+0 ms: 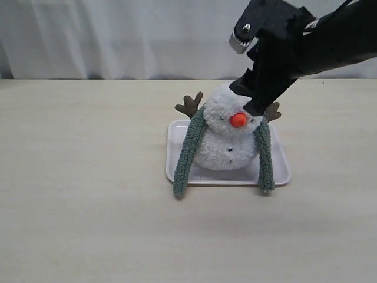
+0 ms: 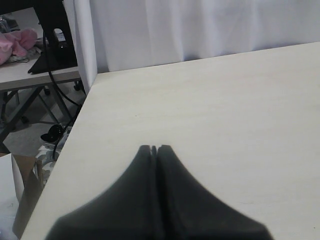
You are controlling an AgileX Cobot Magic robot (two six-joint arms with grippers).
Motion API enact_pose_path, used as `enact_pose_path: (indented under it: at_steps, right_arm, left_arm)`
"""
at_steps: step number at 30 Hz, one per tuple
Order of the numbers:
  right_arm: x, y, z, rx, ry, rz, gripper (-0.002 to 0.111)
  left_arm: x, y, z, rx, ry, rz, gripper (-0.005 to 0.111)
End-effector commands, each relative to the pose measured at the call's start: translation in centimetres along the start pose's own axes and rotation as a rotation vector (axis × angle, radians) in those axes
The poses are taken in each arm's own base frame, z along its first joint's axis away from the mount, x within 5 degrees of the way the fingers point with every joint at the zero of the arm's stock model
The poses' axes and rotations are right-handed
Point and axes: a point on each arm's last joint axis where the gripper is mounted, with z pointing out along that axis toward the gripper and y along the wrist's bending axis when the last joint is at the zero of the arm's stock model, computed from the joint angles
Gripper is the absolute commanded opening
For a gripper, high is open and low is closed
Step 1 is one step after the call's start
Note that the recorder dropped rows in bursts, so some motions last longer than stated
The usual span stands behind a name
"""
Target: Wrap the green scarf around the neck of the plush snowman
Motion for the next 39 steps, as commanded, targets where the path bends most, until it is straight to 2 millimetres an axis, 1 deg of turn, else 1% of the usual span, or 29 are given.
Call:
enact_pose_path:
  at_steps: [1,6,10,13,14,16,17,19,21,23,25,27,29,30,31,32,33,34,35,36,39]
  right_arm:
    - [-0.1,0.4,-2.1,-0.031,0.017,0.440,0.062]
    - [0.7,1.8,-2.2,-0.151,0.158,0.591,0.062]
    - [0.9,2.8,-2.5,-0.254,0.220,0.650,0.062]
    - [2.0,3.7,-2.1,-0.283,0.276,0.651,0.062]
    - [2.3,4.0,-2.0,-0.286,0.285,0.655,0.062]
    - [2.5,4.7,-1.6,-0.319,0.268,0.731,0.062]
    - [2.3,5.4,-1.3,-0.351,0.239,0.731,0.062]
    - [1.8,7.0,-0.5,-0.351,0.215,0.695,0.062]
    - [1.2,8.9,0.4,-0.378,0.210,0.651,0.062]
    - [0.5,11.7,1.6,-0.403,0.206,0.606,0.063]
    - [0.3,13.0,3.0,-0.376,0.181,0.596,0.063]
    - [0.6,13.4,4.8,-0.312,0.165,0.616,0.063]
    - [1.4,13.8,6.6,-0.278,0.210,0.664,0.068]
    - [2.1,14.1,7.9,-0.258,0.238,0.701,0.074]
    - [2.4,14.3,8.5,-0.253,0.248,0.718,0.075]
    - [2.8,14.6,9.8,-0.232,0.238,0.746,0.074]
    - [2.9,14.6,10.3,-0.220,0.226,0.761,0.074]
    - [3.3,14.9,11.4,-0.200,0.209,0.781,0.074]
    - [3.4,14.9,11.8,-0.193,0.202,0.788,0.074]
    - [3.7,14.9,12.6,-0.171,0.179,0.808,0.071]
    - [4.1,14.4,13.4,-0.138,0.147,0.851,0.069]
  left_arm:
    - [-0.1,0.0,0.0,-0.001,-0.013,-0.002,0.000]
    - [-0.1,0.0,0.0,-0.002,-0.013,-0.001,0.000]
    - [-0.1,0.0,0.0,-0.002,-0.013,-0.001,0.000]
    - [-0.1,0.0,0.0,-0.002,-0.013,-0.001,0.000]
    - [-0.1,0.0,0.0,-0.002,-0.013,-0.001,0.000]
    - [-0.1,0.0,0.0,-0.002,-0.013,-0.001,0.000]
    - [-0.1,0.0,0.0,-0.002,-0.013,-0.001,0.000]
    - [-0.1,0.0,0.0,-0.001,-0.013,-0.002,0.000]
    - [-0.1,0.0,0.0,-0.001,-0.013,-0.002,0.000]
    - [-0.1,0.0,0.0,-0.001,-0.013,-0.002,0.000]
    - [-0.1,0.0,0.0,-0.001,-0.013,-0.002,0.000]
    - [-0.1,0.0,0.0,-0.001,-0.013,-0.002,0.000]
    - [-0.1,0.0,0.0,-0.001,-0.013,-0.002,0.000]
    - [-0.1,0.0,0.0,-0.001,-0.013,-0.002,0.000]
    - [-0.1,0.0,0.0,-0.001,-0.013,-0.002,0.000]
    - [-0.1,0.0,0.0,-0.001,-0.013,-0.002,0.000]
    - [-0.1,0.0,0.0,-0.001,-0.013,-0.002,0.000]
    - [-0.1,0.0,0.0,-0.001,-0.013,-0.002,0.000]
    - [-0.1,0.0,0.0,-0.001,-0.013,-0.002,0.000]
    - [-0.1,0.0,0.0,-0.001,-0.013,-0.002,0.000]
    - [-0.1,0.0,0.0,-0.001,-0.013,-0.002,0.000]
